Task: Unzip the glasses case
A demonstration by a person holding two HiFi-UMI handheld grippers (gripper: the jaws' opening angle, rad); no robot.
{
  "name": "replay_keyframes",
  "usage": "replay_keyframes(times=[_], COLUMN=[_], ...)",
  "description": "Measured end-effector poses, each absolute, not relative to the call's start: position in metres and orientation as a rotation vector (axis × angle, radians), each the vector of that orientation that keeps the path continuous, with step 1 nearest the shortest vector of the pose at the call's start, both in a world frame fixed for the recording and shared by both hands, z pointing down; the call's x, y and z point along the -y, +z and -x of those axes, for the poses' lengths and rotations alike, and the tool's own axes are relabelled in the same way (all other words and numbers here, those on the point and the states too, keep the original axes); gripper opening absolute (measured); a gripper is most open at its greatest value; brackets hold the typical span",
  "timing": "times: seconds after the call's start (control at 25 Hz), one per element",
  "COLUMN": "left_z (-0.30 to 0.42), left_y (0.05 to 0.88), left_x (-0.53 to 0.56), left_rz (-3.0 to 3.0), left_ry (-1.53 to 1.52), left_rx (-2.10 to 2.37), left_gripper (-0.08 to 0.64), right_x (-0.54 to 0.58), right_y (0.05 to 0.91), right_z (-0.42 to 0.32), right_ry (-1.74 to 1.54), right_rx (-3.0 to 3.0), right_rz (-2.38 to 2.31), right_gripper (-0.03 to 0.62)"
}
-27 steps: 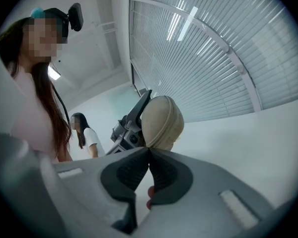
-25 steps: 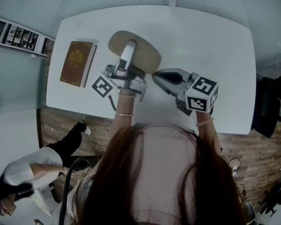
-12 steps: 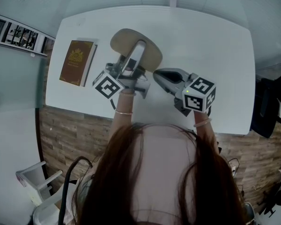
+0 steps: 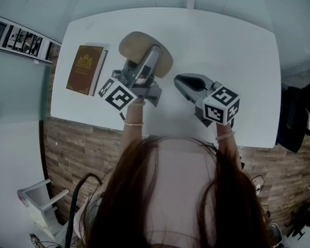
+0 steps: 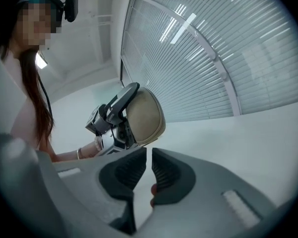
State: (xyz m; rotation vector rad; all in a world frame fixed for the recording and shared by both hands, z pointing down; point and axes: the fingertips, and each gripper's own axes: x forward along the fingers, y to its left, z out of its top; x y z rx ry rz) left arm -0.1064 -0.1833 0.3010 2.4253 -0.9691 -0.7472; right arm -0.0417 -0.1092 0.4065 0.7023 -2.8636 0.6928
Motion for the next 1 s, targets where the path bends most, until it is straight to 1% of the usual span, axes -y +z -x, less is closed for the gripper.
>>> replay_keyframes(times=[0.32, 0.52, 1.0], left_z=[0.088, 0.083, 0.076], left_y=[0.306, 0.311, 0.326], left_x=[0.173, 0.168, 0.157], left_rz=[-2.59, -2.634, -2.763], left_ry=[-0.497, -0.407, -0.167], left_rx=[1.069, 1.085, 1.173], left_gripper=[0.295, 0.295, 0.296], right_x=[0.12, 0.125, 0.134], right_y=[0.398, 0.392, 0.377], right_z=[0.025, 0.016, -0.016], right_ry=[0.511, 0.44, 0.293], right_rx=[2.851, 2.856, 2.786], right_rz=[-0.879, -0.96, -1.19], right_gripper=[0.025, 0.006, 0.003])
